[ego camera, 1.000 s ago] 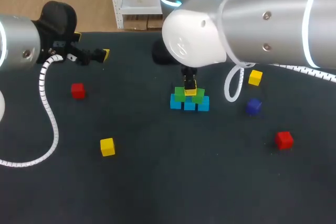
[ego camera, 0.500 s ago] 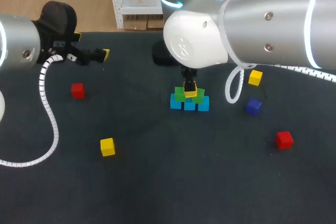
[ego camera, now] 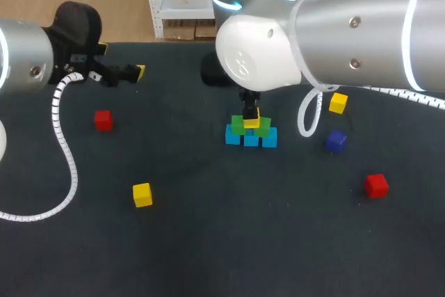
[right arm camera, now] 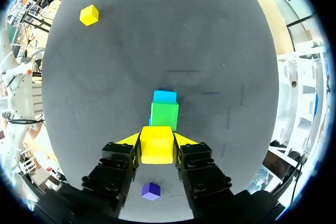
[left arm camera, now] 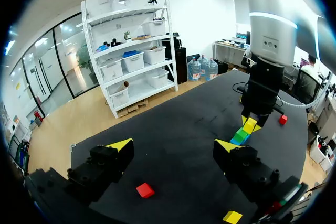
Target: Place the blue cubes, place green cubes on the blue cubes, place the yellow cubes on the green cubes, then place the red cubes on the yellow cubes, and place purple cube on the red cubes.
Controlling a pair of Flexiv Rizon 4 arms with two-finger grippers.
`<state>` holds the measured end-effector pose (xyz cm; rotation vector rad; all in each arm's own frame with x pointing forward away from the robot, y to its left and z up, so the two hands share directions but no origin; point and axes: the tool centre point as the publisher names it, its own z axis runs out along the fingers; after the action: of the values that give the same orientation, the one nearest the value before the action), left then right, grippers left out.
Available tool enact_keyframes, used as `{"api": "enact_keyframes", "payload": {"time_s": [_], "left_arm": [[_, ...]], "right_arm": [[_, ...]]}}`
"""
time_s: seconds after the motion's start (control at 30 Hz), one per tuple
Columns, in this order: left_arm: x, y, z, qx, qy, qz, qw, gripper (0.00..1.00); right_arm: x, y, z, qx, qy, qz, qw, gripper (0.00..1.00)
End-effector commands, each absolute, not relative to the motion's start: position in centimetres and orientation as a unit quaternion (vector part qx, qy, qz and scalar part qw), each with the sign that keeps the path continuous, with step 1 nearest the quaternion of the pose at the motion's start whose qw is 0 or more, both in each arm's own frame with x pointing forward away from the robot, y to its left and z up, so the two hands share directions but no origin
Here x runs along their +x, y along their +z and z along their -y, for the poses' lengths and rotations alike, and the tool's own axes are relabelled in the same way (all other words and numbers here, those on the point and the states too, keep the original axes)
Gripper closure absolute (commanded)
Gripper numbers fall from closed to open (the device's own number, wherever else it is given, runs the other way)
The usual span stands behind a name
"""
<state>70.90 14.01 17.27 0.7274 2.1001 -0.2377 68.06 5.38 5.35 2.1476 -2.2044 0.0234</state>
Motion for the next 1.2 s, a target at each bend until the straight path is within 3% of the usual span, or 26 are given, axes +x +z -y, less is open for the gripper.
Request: {"api": "enact_keyframes", "payload": {"time_s": [0.03, 0.27, 0.53, 0.6, 0.63, 0.67, 1.2], "left_arm": [[70.9, 17.2, -14.2, 0.294, -0.099, -0.844, 0.438, 0.0], [70.9, 17.2, -14.2, 0.294, -0.099, -0.844, 0.438, 0.0], [70.9, 17.2, -14.2, 0.294, -0.099, -0.844, 0.438, 0.0], [70.9, 17.2, -14.2, 0.294, -0.099, -0.844, 0.438, 0.0], [70.9, 17.2, -14.2, 0.294, -0.099, -0.844, 0.438, 0.0], [70.9, 17.2, -14.2, 0.294, -0.099, -0.844, 0.438, 0.0], [70.9, 17.2, -14.2, 0.294, -0.099, -0.844, 0.438, 0.0]], "right_arm": [[68.1, 5.3, -5.5, 0.696, 0.005, 0.717, 0.03, 0.7], [68.3, 5.4, -5.6, 0.695, 0.006, 0.719, 0.028, 0.71], [68.4, 5.3, -5.6, 0.693, 0.005, 0.721, 0.028, 0.64], [68.4, 5.3, -5.6, 0.693, 0.007, 0.72, 0.029, 0.53], [68.4, 5.3, -5.6, 0.693, 0.007, 0.72, 0.029, 0.12], [68.4, 5.3, -5.6, 0.693, 0.007, 0.721, 0.029, 0.0], [69.3, 6.8, -3.1, 0.665, 0.001, 0.747, 0.006, 0.0]]}}
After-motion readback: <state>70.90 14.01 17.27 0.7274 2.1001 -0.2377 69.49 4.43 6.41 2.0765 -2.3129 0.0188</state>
